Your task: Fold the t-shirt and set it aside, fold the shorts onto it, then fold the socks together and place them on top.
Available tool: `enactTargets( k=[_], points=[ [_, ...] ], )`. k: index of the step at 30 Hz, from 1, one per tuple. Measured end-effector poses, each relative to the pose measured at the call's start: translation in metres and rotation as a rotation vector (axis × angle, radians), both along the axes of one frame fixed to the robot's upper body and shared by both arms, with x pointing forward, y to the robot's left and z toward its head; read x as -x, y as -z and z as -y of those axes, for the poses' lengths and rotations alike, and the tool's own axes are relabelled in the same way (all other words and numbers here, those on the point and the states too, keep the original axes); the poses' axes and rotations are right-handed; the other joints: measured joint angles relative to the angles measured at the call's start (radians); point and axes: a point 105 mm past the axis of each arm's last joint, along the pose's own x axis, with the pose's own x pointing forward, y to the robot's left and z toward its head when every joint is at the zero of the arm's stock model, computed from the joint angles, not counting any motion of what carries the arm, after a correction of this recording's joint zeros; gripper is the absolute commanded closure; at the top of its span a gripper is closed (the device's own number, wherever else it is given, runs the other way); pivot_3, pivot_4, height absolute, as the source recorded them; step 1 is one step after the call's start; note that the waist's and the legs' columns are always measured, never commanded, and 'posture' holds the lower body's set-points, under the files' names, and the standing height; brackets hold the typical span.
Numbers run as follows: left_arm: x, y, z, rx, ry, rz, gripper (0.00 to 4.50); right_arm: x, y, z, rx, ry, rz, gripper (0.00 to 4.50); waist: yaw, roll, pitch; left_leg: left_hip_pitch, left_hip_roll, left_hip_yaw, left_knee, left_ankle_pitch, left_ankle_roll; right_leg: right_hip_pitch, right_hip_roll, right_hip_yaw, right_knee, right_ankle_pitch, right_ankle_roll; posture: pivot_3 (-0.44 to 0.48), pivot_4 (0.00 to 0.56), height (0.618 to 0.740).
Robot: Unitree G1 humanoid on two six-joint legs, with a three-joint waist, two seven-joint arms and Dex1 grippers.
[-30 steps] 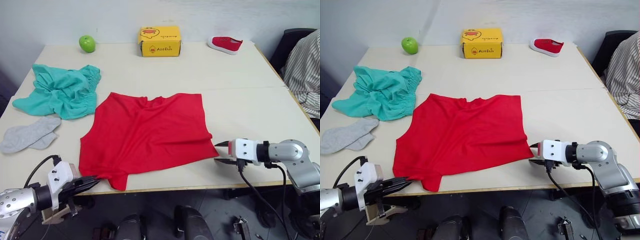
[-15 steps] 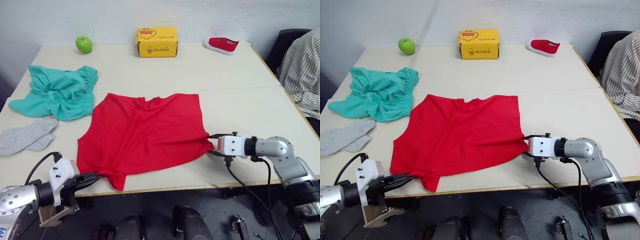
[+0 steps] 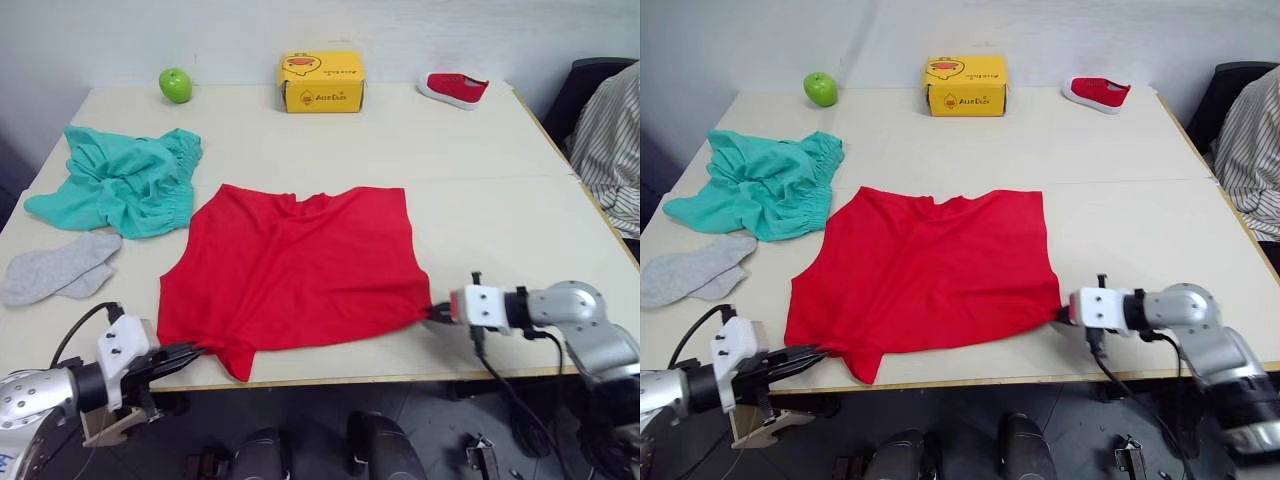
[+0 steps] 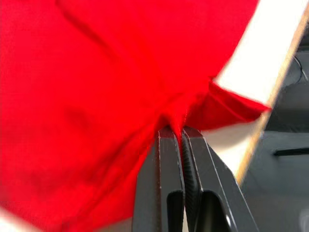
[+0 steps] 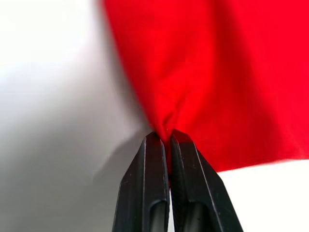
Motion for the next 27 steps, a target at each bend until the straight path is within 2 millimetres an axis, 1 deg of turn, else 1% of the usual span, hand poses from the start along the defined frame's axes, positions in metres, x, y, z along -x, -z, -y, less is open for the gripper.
enactTargets(
  k=[1,3,4,7,10,12,13,14,15,16,17,18,19,20,21,22,23,24,26,27],
  points=[
    [0.008,0.002,-0.002,-0.004,0.017,-0.051,4.50,0.009,0.000,0.006,0.014,0.003,-0.067,4.48,-0.001,0.000,0.000,0.000,0.000,0.000,0.000,0.000,0.001,0.000,0.000,0.000,0.000,0.000,0.000,0.000,0.150,0.740],
    [0.018,0.007,-0.005,-0.002,0.030,-0.120,4.50,0.021,-0.003,0.015,0.026,0.022,-0.149,4.48,-0.001,0.001,0.001,0.000,0.000,0.001,0.000,-0.001,0.002,0.000,0.000,0.000,-0.001,0.000,0.000,0.000,0.150,0.740],
    [0.023,0.008,-0.005,0.010,0.036,-0.148,4.50,0.028,-0.006,0.018,0.022,0.035,-0.190,4.48,-0.001,0.001,0.001,0.000,0.000,0.001,0.001,-0.004,0.006,0.000,0.000,0.000,-0.001,0.000,0.000,0.000,0.150,0.740],
    [0.028,0.008,-0.004,0.029,0.044,-0.182,4.50,0.041,-0.007,0.021,0.016,0.061,-0.279,4.48,-0.001,0.001,0.001,0.001,0.002,0.000,0.001,-0.003,0.005,0.000,0.000,0.001,-0.001,0.000,0.000,0.000,0.150,0.740],
    [0.037,0.010,-0.001,0.031,0.067,-0.244,4.50,0.058,0.000,0.027,0.062,0.098,-0.408,4.48,-0.001,0.001,0.001,0.001,0.002,0.000,0.000,-0.003,0.004,0.000,0.000,0.001,0.000,-0.001,-0.002,0.000,0.150,0.740],
    [0.041,0.011,0.000,0.037,0.081,-0.297,4.50,0.063,0.001,0.030,0.070,0.130,-0.459,4.48,-0.001,0.001,0.001,0.001,0.002,0.000,0.000,-0.003,0.004,-0.001,0.000,0.001,0.000,-0.001,-0.002,0.000,0.150,0.740],
    [0.039,0.009,0.001,0.045,0.088,-0.309,4.50,0.063,0.000,0.030,0.061,0.140,-0.466,4.48,-0.001,0.001,0.001,0.001,0.003,0.000,0.001,-0.003,0.004,-0.001,0.001,0.001,0.000,-0.001,-0.002,0.000,0.150,0.740],
    [0.029,0.002,0.004,0.065,0.099,-0.289,4.50,0.059,-0.003,0.028,0.039,0.154,-0.458,4.48,-0.001,0.002,0.001,0.001,0.002,0.000,0.001,-0.002,0.004,0.000,0.002,0.001,0.000,-0.001,-0.002,0.000,0.150,0.740],
    [0.013,-0.010,0.008,0.081,0.121,-0.234,4.50,0.048,-0.010,0.024,0.000,0.165,-0.417,4.48,0.002,0.002,0.002,0.001,0.002,0.000,0.001,0.000,0.003,0.000,0.002,0.001,0.000,-0.001,-0.003,0.000,0.150,0.740],
    [-0.008,-0.027,0.012,0.095,0.141,-0.149,4.50,0.032,-0.022,0.019,-0.043,0.174,-0.346,4.48,0.005,0.003,0.003,0.000,0.001,0.000,0.001,0.000,0.000,-0.001,0.003,0.001,0.000,0.000,-0.005,0.000,0.150,0.740],
    [-0.031,-0.048,0.016,0.095,0.158,-0.038,4.50,0.013,-0.041,0.018,-0.078,0.186,-0.247,4.48,0.007,0.005,0.003,0.000,0.000,0.000,0.001,0.002,0.000,0.000,0.003,0.001,-0.002,0.002,-0.007,0.000,0.150,0.740],
    [-0.035,-0.052,0.017,0.095,0.156,-0.017,4.50,0.009,-0.045,0.019,-0.085,0.193,-0.226,4.48,0.007,0.005,0.003,0.000,0.000,0.000,0.001,0.002,0.000,0.000,0.003,0.001,-0.001,0.002,-0.006,0.000,0.150,0.740],
    [-0.051,-0.065,0.017,0.091,0.157,0.055,4.50,-0.004,-0.056,0.025,-0.105,0.225,-0.165,4.48,0.007,0.005,0.003,0.001,-0.001,0.001,0.000,0.004,0.002,0.000,0.003,0.002,0.000,0.005,-0.002,0.000,0.150,0.740],
    [-0.079,-0.081,0.017,0.106,0.128,0.150,4.50,-0.027,-0.074,0.030,-0.156,0.272,-0.067,4.48,0.010,0.006,0.003,0.001,-0.002,0.002,0.003,0.007,0.000,0.000,0.003,0.001,0.003,0.005,-0.001,0.000,0.150,0.740],
    [-0.106,-0.097,0.018,0.124,0.092,0.234,4.50,-0.046,-0.091,0.034,-0.198,0.304,0.017,4.48,0.012,0.006,0.003,-0.001,-0.001,0.002,0.003,0.009,-0.001,-0.002,0.004,0.002,0.002,0.008,-0.001,0.000,0.150,0.740],
    [-0.128,-0.114,0.020,0.136,0.059,0.313,4.50,-0.063,-0.110,0.035,-0.232,0.324,0.098,4.48,0.012,0.005,0.004,-0.003,-0.004,0.004,0.003,0.010,0.000,-0.004,0.005,0.002,0.002,0.008,-0.001,0.000,0.150,0.740],
    [-0.156,-0.135,0.023,0.159,0.018,0.396,4.50,-0.083,-0.132,0.037,-0.270,0.364,0.188,4.48,0.013,0.005,0.005,-0.003,-0.006,0.008,0.004,0.010,-0.001,-0.003,0.006,0.002,0.003,0.008,-0.001,0.000,0.150,0.740],
    [-0.180,-0.161,0.029,0.168,-0.019,0.495,4.50,-0.105,-0.159,0.038,-0.305,0.414,0.314,4.48,0.012,0.004,0.005,-0.005,-0.006,0.012,0.005,0.012,-0.002,-0.006,0.006,0.001,0.005,0.009,0.000,0.000,0.150,0.740],
    [-0.211,-0.209,0.041,0.137,-0.082,0.685,4.50,-0.134,-0.211,0.038,-0.352,0.507,0.554,4.48,0.008,0.003,0.005,-0.012,-0.006,0.015,0.005,0.012,-0.003,-0.015,0.006,0.003,0.010,0.008,0.000,0.000,0.150,0.740],
    [-0.220,-0.232,0.044,0.108,-0.118,0.779,4.50,-0.142,-0.233,0.039,-0.375,0.548,0.661,4.48,0.005,0.003,0.005,-0.016,-0.006,0.016,0.002,0.012,-0.003,-0.019,0.006,0.002,0.009,0.008,-0.001,0.000,0.150,0.740]
  ],
)
